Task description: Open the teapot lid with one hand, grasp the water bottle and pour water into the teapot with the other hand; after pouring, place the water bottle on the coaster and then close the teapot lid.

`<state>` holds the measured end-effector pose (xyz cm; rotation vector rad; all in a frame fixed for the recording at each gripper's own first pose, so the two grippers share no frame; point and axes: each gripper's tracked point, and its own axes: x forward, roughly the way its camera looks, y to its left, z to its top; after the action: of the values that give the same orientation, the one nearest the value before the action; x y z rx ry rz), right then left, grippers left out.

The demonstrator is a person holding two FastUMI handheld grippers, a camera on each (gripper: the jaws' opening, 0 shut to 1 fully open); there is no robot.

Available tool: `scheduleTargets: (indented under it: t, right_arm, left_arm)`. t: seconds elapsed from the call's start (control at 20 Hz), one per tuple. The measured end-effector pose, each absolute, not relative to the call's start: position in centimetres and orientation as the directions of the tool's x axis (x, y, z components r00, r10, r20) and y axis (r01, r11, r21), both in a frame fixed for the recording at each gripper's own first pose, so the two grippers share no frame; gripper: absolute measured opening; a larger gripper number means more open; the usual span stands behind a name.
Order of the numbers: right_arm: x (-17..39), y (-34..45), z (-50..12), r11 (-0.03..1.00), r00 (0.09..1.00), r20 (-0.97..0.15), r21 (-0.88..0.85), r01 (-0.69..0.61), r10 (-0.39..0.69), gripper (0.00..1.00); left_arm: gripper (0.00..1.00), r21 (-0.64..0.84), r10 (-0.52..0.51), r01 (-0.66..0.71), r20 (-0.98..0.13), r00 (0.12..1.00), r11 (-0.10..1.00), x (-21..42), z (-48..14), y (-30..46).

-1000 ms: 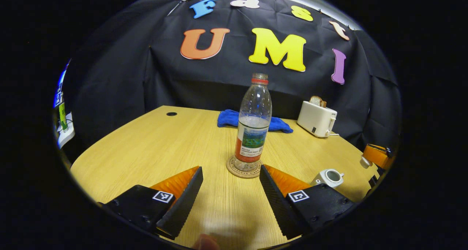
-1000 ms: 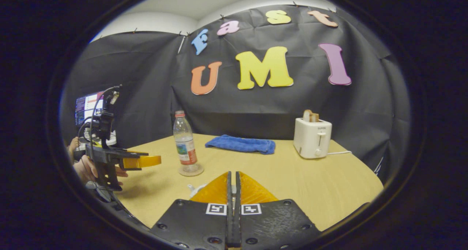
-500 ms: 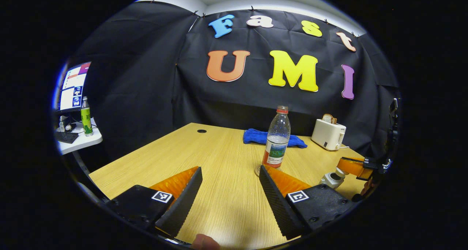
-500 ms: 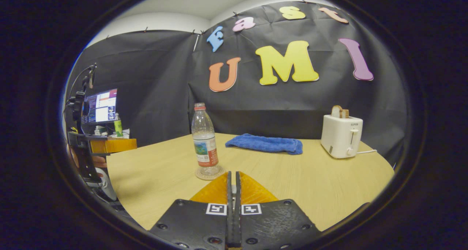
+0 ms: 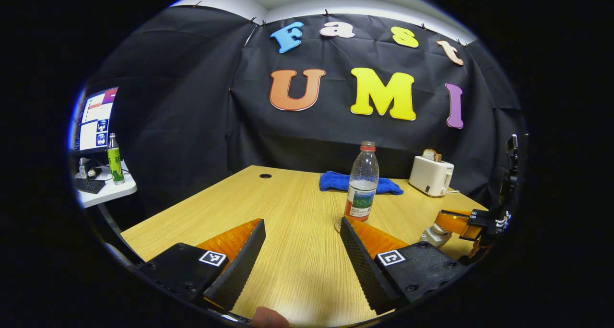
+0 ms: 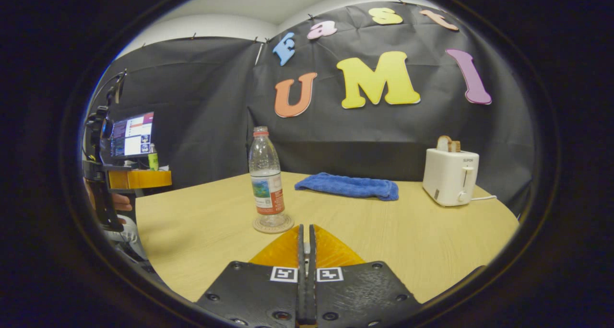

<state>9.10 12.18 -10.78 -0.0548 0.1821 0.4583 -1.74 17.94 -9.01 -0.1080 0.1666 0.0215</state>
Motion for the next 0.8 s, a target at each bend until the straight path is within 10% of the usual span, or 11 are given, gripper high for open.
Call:
scheduleTargets:
  t: [0.35,0.6,0.8]
  right_arm:
    - [8.5,12.2,-11.1,0.897,0.878,-0.201,0.005,-0.442,0.434,0.06]
    - [8.0,8.4,-6.7,0.951,0.948,-0.083,-0.016,-0.309,0.307,0.97]
    - [5.6,3.9,-1.2,0.987,0.987,0.03,-0.045,-0.157,0.159,0.96]
  left_arm:
    - [0.98,-0.1,0.0,-0.013,-0.134,0.991,0.995,-2.0,-7.5,16.7]
    - [0.98,-0.087,-0.032,0.026,-0.073,0.997,0.996,-2.6,-5.4,13.7]
    - [0.98,-0.082,-0.062,0.061,-0.021,0.998,0.995,-3.1,-4.4,9.2]
